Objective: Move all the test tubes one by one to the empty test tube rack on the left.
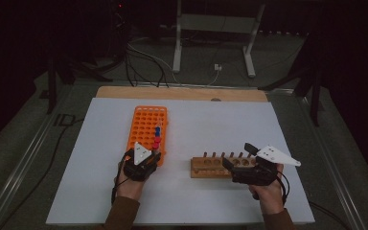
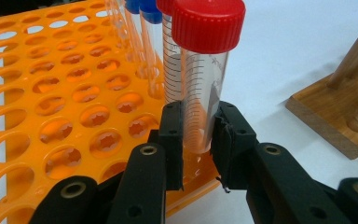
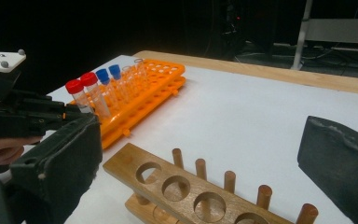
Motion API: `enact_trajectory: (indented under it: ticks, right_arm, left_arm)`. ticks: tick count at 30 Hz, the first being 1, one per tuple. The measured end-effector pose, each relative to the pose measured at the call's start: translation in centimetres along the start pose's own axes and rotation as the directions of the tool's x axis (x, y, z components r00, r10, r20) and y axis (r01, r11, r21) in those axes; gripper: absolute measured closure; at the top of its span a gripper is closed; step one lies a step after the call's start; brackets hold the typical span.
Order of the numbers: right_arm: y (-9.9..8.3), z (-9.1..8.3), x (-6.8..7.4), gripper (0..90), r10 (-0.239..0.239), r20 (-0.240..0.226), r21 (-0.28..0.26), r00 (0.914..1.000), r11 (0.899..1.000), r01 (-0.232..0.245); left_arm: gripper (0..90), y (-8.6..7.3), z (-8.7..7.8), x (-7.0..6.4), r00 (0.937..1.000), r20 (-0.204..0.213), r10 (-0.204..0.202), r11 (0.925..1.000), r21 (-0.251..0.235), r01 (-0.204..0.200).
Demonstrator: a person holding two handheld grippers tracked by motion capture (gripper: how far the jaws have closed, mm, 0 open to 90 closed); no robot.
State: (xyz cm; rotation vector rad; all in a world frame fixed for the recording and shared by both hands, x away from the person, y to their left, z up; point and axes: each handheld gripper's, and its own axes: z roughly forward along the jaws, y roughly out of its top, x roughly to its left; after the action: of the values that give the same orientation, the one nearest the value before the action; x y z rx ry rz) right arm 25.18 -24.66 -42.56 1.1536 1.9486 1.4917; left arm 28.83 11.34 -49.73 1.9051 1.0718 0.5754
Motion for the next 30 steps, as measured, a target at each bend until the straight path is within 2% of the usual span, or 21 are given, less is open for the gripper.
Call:
enact_trajectory:
  ticks: [2,3,8,12,14,17,21,24,26,30]
  right_arm:
    - [-0.1,0.0,0.0,0.0,-0.002,0.002,0.0,1.0,1.0,0.002]
    - [-0.1,0.0,-0.1,0.0,-0.002,0.003,0.0,1.0,1.0,0.002]
    - [-0.1,-0.3,-0.4,0.0,0.001,0.01,-0.012,0.9999,1.0,-0.001]
    - [-0.3,-0.4,-0.9,0.0,-0.003,0.027,-0.017,0.9996,1.0,0.003]
    - [-0.3,-0.5,-0.9,0.0,-0.012,0.037,-0.017,0.9992,1.0,0.012]
    - [-0.4,-0.5,-1.1,0.0,-0.021,0.045,-0.022,0.9988,1.0,0.022]
    - [-0.7,-0.5,-1.5,0.0,-0.019,0.052,-0.024,0.9985,1.0,0.02]
    - [-1.1,-0.4,-1.8,0.0,-0.016,0.064,-0.019,0.9978,1.0,0.018]
    - [-1.3,-0.4,-2.0,0.0,-0.011,0.066,-0.023,0.9977,1.0,0.012]
    - [-1.6,-0.5,-2.5,0.0,-0.005,0.07,-0.034,0.9975,0.999,0.008]
  left_arm:
    - [73.3,0.0,-0.1,0.0,1.0,-0.002,-0.009,1.0,0.003,0.009]
    - [69.7,0.0,-0.2,0.1,0.9999,-0.003,-0.011,0.9999,0.001,0.011]
    - [55.3,0.8,-2.1,0.4,0.999,0.024,-0.039,0.9961,-0.079,0.041]
    - [41.6,1.6,-4.2,1.0,0.9986,0.042,-0.032,0.9857,-0.164,0.038]
    - [35.3,1.9,-5.2,1.4,0.9995,0.028,-0.016,0.9795,-0.201,0.021]
    - [29.4,2.0,-6.6,2.3,0.9992,0.019,-0.035,0.9695,-0.242,0.039]
    - [20.4,1.8,-8.2,3.6,0.9969,0.006,-0.078,0.9581,-0.276,0.077]
    - [15.0,1.7,-9.2,4.2,0.9959,-0.009,-0.09,0.9501,-0.301,0.084]
    - [8.4,1.6,-9.7,4.5,0.9952,-0.016,-0.097,0.9472,-0.308,0.087]
    - [1.1,1.3,-10.3,4.9,0.9934,-0.032,-0.11,0.9423,-0.321,0.094]
